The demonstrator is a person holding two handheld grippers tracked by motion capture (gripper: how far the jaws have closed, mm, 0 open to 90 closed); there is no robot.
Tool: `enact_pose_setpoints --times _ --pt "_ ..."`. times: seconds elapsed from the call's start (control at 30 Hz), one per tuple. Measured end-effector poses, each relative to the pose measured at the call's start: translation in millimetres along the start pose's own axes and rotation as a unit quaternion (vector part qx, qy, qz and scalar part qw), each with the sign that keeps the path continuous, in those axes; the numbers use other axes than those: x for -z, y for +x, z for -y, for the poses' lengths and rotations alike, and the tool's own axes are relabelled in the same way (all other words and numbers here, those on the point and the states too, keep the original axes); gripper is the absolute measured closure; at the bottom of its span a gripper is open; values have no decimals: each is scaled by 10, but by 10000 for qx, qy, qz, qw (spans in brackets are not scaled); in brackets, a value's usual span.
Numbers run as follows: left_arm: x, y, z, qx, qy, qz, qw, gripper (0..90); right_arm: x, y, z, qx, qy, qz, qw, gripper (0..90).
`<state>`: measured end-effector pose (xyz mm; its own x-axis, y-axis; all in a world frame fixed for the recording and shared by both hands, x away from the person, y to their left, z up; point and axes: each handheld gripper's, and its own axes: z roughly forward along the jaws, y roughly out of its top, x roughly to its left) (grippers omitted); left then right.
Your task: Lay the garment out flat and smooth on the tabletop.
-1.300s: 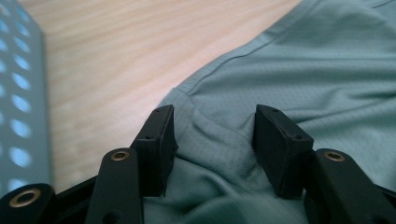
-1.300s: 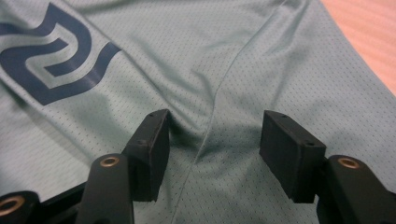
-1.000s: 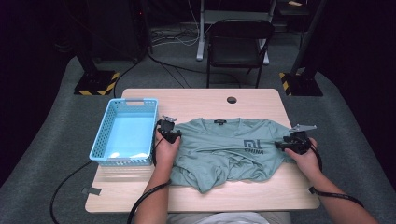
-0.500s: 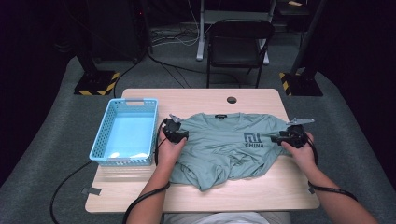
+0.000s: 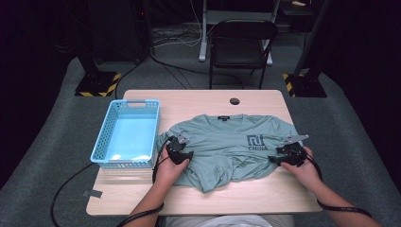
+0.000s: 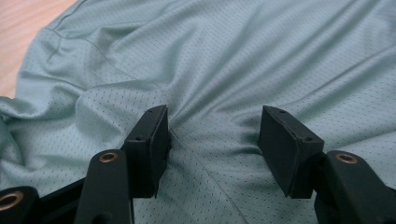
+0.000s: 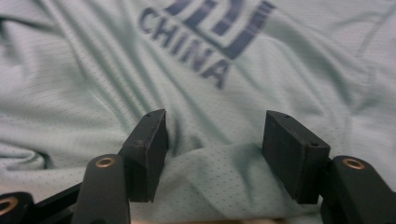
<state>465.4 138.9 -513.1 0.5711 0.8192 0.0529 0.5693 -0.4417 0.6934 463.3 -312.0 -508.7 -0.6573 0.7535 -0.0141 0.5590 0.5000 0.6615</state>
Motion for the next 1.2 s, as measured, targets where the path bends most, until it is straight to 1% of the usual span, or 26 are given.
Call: enact_pose_setpoints --times 0.07,0.13,0.2,0.3,0.37,0.43,0.47,0.5,0.53,0.6,0.67,0.73,0.8,0.83,0.9,0.93,1.03,1.1,1.2 --pt "-40 33 -27 51 -47 -37 10000 426 -19 -101 -1 -177 -45 11 9998 391" --pt "-83 65 -63 85 -75 -70 9999 427 -39 -197 -8 -281 -102 81 9995 391" --pt "-130 95 -116 104 -56 -107 9999 428 -67 -292 -29 -373 -155 192 9990 391" --pt "-221 128 -203 187 -81 -170 9996 430 -126 -416 -98 -506 -161 384 9978 391" --pt "-284 153 -265 266 -98 -230 9993 431 -173 -470 -164 -586 -141 540 9967 395" --pt "-314 155 -337 328 9 -289 9990 441 -203 -482 -240 -686 -54 672 9954 405" --pt "-302 143 -368 322 34 -278 9991 455 -199 -468 -276 -709 -60 691 9951 407" --pt "-271 120 -388 335 -52 -212 9992 464 -180 -438 -307 -711 -141 666 9951 406" --pt "-227 94 -403 305 -144 -117 9994 458 -147 -394 -334 -687 -230 576 9957 404" --pt "-123 20 -421 270 -244 33 9993 446 -75 -287 -366 -524 -369 429 9970 404" --pt "-9 -71 -428 258 -314 232 9989 435 -29 -176 -371 -426 -368 266 9981 397" --pt "113 -182 -422 149 -374 459 9981 432 0 -68 -358 -375 -374 65 9986 393" --pt "222 -306 -394 -6 -405 654 9970 432 17 56 -330 -321 -399 -167 9986 393" --pt "267 -366 -367 -70 -421 744 9963 432 19 123 -310 -268 -388 -265 9985 394" --pt "319 -476 -304 -133 -424 957 9944 432 7 256 -267 -105 -395 -421 9983 401" --pt "326 -522 -273 -155 -414 1011 9939 432 -6 317 -246 -20 -403 -465 9981 406" --pt "293 -635 -214 -206 -352 1141 9926 433 -68 448 -206 231 -379 -444 9980 441" --pt "255 -695 -201 -288 -312 1158 9924 434 -120 492 -193 274 -308 -459 9981 450" --pt "186 -747 -183 -385 -214 1175 9921 457 -179 531 -177 484 -170 -291 9983 475"
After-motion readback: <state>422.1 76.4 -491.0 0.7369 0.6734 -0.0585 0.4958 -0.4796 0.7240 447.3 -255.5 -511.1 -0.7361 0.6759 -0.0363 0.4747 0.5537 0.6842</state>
